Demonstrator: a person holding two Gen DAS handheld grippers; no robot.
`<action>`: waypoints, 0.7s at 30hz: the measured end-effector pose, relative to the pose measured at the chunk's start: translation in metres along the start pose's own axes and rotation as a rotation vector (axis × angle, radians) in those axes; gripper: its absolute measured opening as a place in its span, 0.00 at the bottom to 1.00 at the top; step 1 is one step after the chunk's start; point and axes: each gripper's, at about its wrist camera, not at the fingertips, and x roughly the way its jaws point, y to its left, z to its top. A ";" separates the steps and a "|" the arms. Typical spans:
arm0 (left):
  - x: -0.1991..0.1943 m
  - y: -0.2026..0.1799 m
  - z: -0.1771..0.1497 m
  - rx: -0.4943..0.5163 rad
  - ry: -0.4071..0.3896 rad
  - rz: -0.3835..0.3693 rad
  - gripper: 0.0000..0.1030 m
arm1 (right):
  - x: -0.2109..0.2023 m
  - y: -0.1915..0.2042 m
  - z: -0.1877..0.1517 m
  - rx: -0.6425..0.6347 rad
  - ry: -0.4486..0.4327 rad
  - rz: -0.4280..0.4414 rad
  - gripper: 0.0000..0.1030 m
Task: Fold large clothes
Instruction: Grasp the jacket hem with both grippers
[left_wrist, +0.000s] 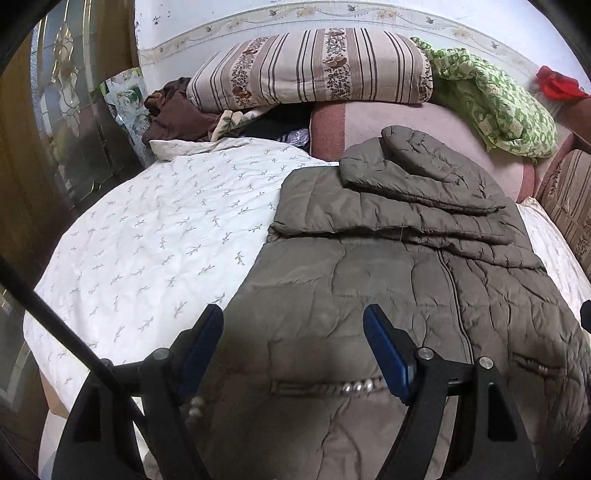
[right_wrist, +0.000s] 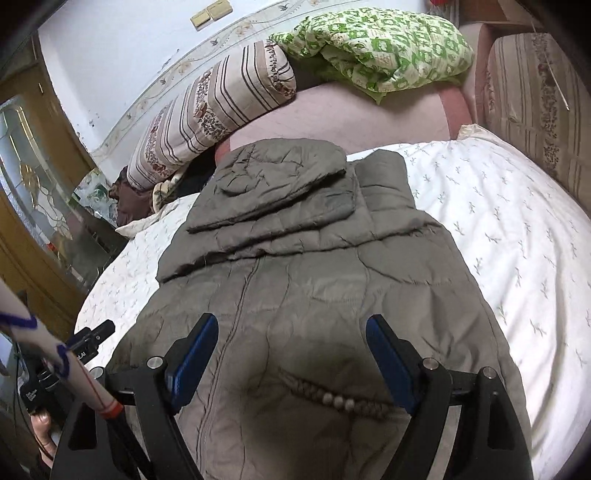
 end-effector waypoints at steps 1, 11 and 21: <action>-0.002 0.001 -0.002 0.004 0.000 -0.002 0.75 | -0.002 -0.001 -0.001 -0.001 0.010 -0.001 0.84; -0.004 0.036 -0.015 -0.008 0.065 0.034 0.75 | -0.034 -0.028 -0.014 -0.016 0.033 -0.120 0.84; 0.011 0.069 -0.034 -0.011 0.280 -0.010 0.75 | -0.056 -0.095 -0.030 0.254 0.209 -0.206 0.84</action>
